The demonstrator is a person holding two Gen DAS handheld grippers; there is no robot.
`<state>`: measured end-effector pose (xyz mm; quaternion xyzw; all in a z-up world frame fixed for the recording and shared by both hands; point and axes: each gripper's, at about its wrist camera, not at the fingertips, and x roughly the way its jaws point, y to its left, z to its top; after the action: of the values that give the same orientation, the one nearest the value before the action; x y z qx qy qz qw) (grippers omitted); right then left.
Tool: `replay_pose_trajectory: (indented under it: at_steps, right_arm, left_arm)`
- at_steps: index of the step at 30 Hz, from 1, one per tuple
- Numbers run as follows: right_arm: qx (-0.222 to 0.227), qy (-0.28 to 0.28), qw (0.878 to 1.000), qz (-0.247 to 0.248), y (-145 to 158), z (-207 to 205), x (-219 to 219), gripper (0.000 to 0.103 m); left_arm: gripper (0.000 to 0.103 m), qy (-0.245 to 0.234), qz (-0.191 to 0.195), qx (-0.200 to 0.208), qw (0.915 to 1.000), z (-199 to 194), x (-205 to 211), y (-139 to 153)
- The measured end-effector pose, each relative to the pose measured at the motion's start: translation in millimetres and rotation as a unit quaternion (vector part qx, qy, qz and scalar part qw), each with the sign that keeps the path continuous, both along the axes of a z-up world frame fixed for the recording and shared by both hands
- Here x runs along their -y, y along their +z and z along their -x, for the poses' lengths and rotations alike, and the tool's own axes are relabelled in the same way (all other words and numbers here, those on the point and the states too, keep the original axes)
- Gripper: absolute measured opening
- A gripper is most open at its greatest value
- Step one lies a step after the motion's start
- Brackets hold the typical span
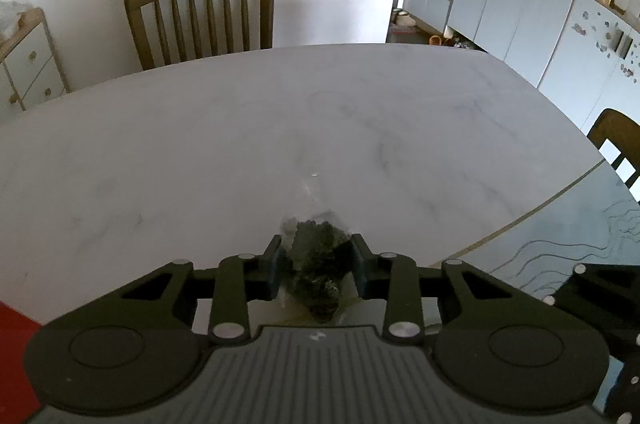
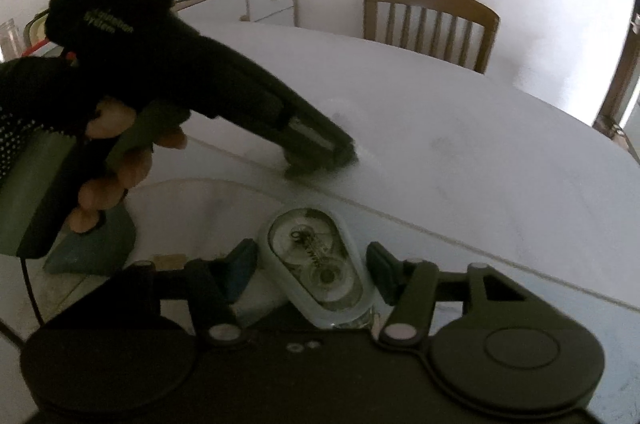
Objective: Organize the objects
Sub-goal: 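Grasp the dark plastic bag with the left gripper while the right gripper grasps the grey tape dispenser, then carry the dark bag and tape dispenser over the cardboard box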
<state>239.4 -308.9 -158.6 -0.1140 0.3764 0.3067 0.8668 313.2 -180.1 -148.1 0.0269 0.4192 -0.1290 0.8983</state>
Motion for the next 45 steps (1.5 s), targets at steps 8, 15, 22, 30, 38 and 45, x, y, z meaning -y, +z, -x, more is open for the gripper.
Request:
replay_pose_trajectory:
  at_steps: [8, 15, 22, 30, 38, 45]
  right_arm:
    - [-0.006, -0.030, 1.000, 0.001, 9, 19, 9, 0.048]
    - [-0.008, -0.051, 0.999, -0.007, 17, 36, 12, 0.047]
    - [-0.004, -0.075, 0.997, -0.030, 37, 45, 10, 0.047]
    - [0.016, -0.077, 0.996, -0.050, 76, 72, 1, 0.048]
    - [0.036, -0.062, 0.995, -0.064, 110, 95, -31, 0.048]
    - [0.047, -0.038, 0.995, -0.074, 134, 106, -72, 0.048]
  left_arm:
    - [0.032, 0.006, 0.007, -0.002, 1.0000, 28, -10, 8]
    - [0.032, 0.017, 0.026, 0.002, 0.9995, 68, -24, 22]
    - [0.032, 0.033, 0.046, 0.014, 0.9983, 106, -40, 50]
    - [0.032, 0.049, 0.058, 0.028, 0.9967, 134, -67, 91]
    - [0.032, 0.066, 0.059, 0.043, 0.9951, 156, -106, 124]
    - [0.032, 0.085, 0.060, 0.059, 0.9929, 177, -158, 142]
